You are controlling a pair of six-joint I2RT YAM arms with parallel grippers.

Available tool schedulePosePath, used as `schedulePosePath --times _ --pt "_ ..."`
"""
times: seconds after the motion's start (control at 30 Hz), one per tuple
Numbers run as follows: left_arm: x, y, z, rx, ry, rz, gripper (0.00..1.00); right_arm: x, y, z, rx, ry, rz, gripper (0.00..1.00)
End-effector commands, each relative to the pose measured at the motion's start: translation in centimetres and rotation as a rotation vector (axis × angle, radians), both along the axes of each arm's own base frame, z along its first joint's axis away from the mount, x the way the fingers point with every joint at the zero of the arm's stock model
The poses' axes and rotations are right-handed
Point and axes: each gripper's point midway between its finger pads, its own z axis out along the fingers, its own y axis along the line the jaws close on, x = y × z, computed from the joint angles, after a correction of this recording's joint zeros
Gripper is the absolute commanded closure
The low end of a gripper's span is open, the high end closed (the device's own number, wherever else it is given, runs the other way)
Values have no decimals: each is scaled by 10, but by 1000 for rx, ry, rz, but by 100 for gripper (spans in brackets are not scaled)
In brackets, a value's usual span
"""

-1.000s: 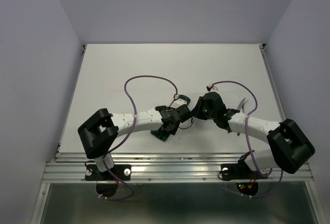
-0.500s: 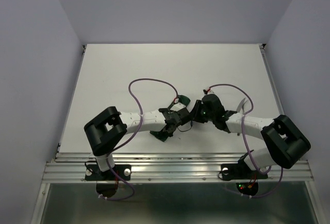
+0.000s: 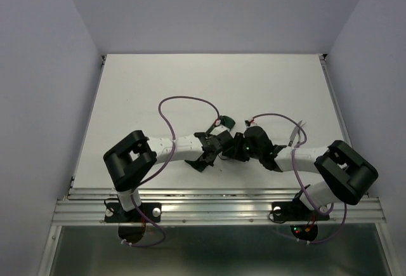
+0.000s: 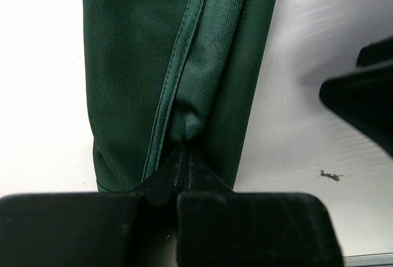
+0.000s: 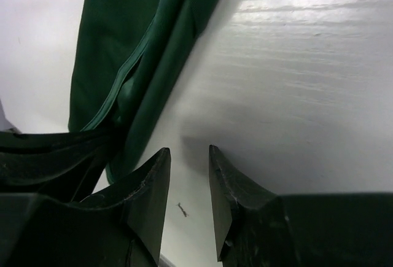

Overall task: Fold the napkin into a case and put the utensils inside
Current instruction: Smooth out the smaller rectangle-folded napkin at the center of the board.

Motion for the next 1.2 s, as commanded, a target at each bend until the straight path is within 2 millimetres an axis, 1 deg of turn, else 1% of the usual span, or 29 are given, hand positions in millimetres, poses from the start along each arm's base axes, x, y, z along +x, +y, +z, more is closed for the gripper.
schedulePosePath --times 0.0,0.17,0.23,0.3,0.43,0.5,0.57,0.63,0.73,0.83,0.9,0.97,1.0,1.07,1.1,1.17 --pt "-1 1 0 -50 23 -7 100 2 16 13 91 -31 -6 63" --pt "6 -9 6 -140 44 -7 100 7 11 15 113 -66 -51 62" --pt "8 -15 7 -168 50 -7 100 5 11 14 107 -81 -46 62" --pt "11 -16 7 -185 59 2 100 8 9 11 85 -93 -46 62" --pt "15 -23 8 -247 88 12 100 10 9 11 62 -118 -30 62" --pt "18 -22 7 -265 97 22 100 12 7 11 41 -135 -27 62" --pt "17 -24 7 -284 109 24 100 15 3 9 16 -142 -44 62" --pt "18 -24 7 -301 122 25 100 15 3 8 16 -141 -43 62" --pt "19 -26 8 -326 130 26 100 13 8 7 27 -136 -31 59" --pt "20 -26 11 -334 131 26 100 16 12 10 52 -141 -36 59" --pt "21 -27 13 -343 133 24 100 12 20 9 77 -123 -3 59" --pt "22 -28 14 -352 132 24 100 15 25 11 91 -125 7 60" --pt "23 -27 15 -353 134 23 100 14 27 6 88 -111 14 60" --pt "24 -27 17 -359 132 25 100 14 34 7 99 -113 28 61" --pt "24 -27 18 -366 135 25 100 13 35 4 98 -101 33 62" --pt "25 -27 21 -373 132 24 100 12 40 4 104 -99 44 66"
